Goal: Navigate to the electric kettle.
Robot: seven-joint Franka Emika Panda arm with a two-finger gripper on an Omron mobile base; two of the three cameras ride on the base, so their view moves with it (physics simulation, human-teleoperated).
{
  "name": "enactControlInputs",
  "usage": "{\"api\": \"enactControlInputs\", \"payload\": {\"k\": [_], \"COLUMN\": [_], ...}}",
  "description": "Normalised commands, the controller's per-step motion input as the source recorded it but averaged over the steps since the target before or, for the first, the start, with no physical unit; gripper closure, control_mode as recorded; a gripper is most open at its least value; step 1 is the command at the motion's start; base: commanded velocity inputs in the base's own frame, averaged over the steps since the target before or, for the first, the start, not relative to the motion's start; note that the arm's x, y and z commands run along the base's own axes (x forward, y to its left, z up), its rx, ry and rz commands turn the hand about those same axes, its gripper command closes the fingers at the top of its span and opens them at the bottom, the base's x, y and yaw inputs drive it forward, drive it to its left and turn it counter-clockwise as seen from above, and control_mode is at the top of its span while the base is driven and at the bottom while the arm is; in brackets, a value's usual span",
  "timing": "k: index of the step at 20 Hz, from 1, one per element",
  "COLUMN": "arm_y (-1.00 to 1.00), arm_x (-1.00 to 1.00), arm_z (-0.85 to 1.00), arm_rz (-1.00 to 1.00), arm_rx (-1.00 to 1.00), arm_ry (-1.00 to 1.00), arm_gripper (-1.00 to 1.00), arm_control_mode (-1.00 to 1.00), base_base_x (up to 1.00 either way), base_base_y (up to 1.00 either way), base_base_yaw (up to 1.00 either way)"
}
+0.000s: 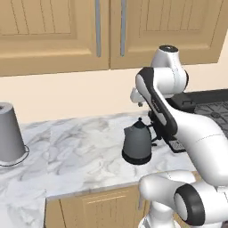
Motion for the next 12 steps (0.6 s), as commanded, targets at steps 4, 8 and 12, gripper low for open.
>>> {"api": "enactControlInputs", "payload": {"k": [4, 8, 12], "arm_y": [0.00, 0.00, 0.00], "arm_x": [0.00, 0.00, 0.00], "arm_z": [0.00, 0.00, 0.00], "arm_rz": [0.00, 0.00, 0.00], "arm_rx": [0.00, 0.00, 0.00], "arm_ry": [0.00, 0.00, 0.00], "arm_gripper": [-1.00, -1.00, -1.00], "arm_control_mode": [1.00, 1.00, 1.00], "base_base_x": [0.96, 0.88, 0.31], "base_base_y": [0.73, 0.14, 0.04], "base_base_yaw": [-0.24, -0.03, 0.00]}}
